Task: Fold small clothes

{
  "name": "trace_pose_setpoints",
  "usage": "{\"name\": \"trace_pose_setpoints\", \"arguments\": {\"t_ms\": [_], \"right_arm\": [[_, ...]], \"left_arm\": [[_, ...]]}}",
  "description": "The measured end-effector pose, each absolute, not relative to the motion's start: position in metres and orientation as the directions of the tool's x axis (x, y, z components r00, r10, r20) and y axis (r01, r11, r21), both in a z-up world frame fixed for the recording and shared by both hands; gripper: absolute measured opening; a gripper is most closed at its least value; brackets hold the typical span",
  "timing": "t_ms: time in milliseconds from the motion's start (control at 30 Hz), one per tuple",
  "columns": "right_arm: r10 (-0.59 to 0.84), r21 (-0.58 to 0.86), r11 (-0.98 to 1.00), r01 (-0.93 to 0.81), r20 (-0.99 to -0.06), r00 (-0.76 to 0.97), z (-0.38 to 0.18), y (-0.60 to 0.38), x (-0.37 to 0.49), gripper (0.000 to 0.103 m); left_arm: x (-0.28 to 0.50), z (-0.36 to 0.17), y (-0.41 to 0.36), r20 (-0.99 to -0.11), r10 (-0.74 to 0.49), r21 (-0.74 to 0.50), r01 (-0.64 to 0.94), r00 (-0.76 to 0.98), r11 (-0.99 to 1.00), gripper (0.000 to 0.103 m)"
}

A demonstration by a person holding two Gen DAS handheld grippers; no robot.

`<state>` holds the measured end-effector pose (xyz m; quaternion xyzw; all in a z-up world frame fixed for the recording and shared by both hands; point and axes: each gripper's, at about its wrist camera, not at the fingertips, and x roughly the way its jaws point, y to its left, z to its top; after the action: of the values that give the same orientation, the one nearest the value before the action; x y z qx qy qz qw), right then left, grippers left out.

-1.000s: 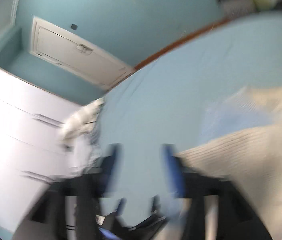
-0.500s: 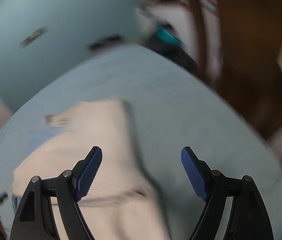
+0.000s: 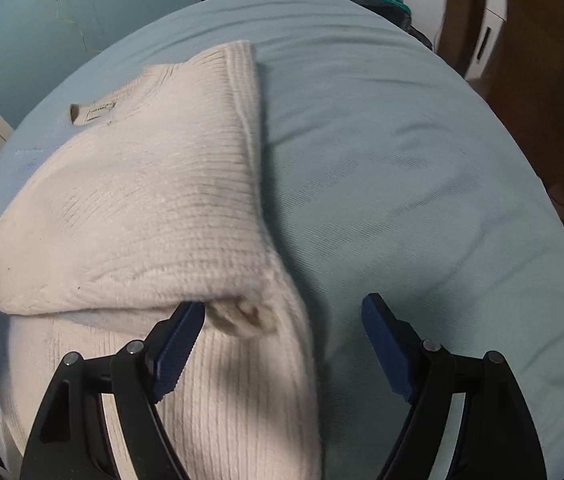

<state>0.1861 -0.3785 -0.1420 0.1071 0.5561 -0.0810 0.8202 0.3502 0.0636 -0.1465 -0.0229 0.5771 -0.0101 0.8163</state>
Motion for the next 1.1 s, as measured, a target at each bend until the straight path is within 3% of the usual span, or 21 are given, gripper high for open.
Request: {"name": "trace_pose_setpoints", "arguments": {"t_ms": [33,67,100,133,200,267,433,533,600,700,800,933,1000,1067,1100], "right_arm": [[-0.017,0.078,0.965,0.249,-0.933,0.358,-0.146,-0.38,0.19,0.074],[-0.011,0.08,0.967,0.242,-0.936,0.351,-0.153,-0.375,0.2,0.068],[0.005,0.09,0.968,0.233,-0.939,0.343,-0.159,-0.365,0.211,0.051],[0.033,0.115,0.967,0.226,-0.941,0.338,-0.163,-0.367,0.218,0.045],[0.04,0.135,0.958,0.252,-0.936,0.35,-0.163,-0.373,0.221,0.032],[0.045,0.164,0.945,0.283,-0.922,0.385,-0.158,-0.385,0.218,0.024],[0.029,0.195,0.925,0.327,-0.893,0.449,-0.143,-0.402,0.198,0.02],[-0.021,0.125,0.945,0.304,-0.9,0.435,-0.143,-0.388,0.184,0.02],[-0.044,0.093,0.951,0.295,-0.904,0.426,-0.144,-0.365,0.186,0.02],[-0.054,0.08,0.951,0.297,-0.907,0.417,-0.138,-0.36,0.191,0.02],[-0.054,0.072,0.954,0.291,-0.914,0.402,-0.146,-0.355,0.202,0.021],[-0.094,0.034,0.942,0.333,-0.927,0.363,-0.136,-0.345,0.203,0.031],[-0.046,0.106,0.937,0.333,-0.908,0.417,-0.118,-0.344,0.189,0.032],[0.04,0.219,0.929,0.299,-0.862,0.506,-0.095,-0.343,0.177,0.044],[0.066,0.258,0.923,0.284,-0.835,0.546,-0.086,-0.343,0.173,0.062]], "left_arm": [[0.352,-0.146,0.066,-0.939,-0.055,-0.064,-0.015,0.341,0.998,0.08],[0.353,-0.145,0.067,-0.937,-0.067,-0.077,-0.018,0.343,0.997,0.066],[0.353,-0.142,0.067,-0.935,-0.076,-0.089,-0.02,0.346,0.996,0.053],[0.353,-0.138,0.068,-0.933,-0.066,-0.08,-0.026,0.355,0.996,0.046],[0.353,-0.131,0.068,-0.929,-0.063,-0.08,-0.032,0.365,0.996,0.02],[0.352,-0.122,0.074,-0.919,-0.087,-0.115,-0.052,0.384,0.992,0.006],[0.351,-0.078,0.087,-0.862,-0.186,-0.247,-0.072,0.471,0.966,0.006],[0.349,-0.049,0.095,-0.813,-0.202,-0.27,-0.047,0.546,0.962,0.006],[0.346,-0.024,0.106,-0.779,-0.162,-0.259,-0.075,0.606,0.963,0.0],[0.347,-0.002,0.142,-0.751,0.0,-0.176,-0.2,0.66,0.964,0.0],[0.35,-0.017,0.172,-0.787,0.023,-0.19,-0.279,0.616,0.941,0.001],[0.342,-0.048,0.189,-0.875,-0.079,-0.266,-0.337,0.478,0.903,0.001],[0.335,-0.055,0.18,-0.881,-0.13,-0.285,-0.29,0.455,0.914,0.002],[0.333,-0.058,0.162,-0.886,-0.167,-0.288,-0.232,0.432,0.929,0.002],[0.336,-0.058,0.153,-0.889,-0.184,-0.29,-0.205,0.419,0.935,0.002]]}}
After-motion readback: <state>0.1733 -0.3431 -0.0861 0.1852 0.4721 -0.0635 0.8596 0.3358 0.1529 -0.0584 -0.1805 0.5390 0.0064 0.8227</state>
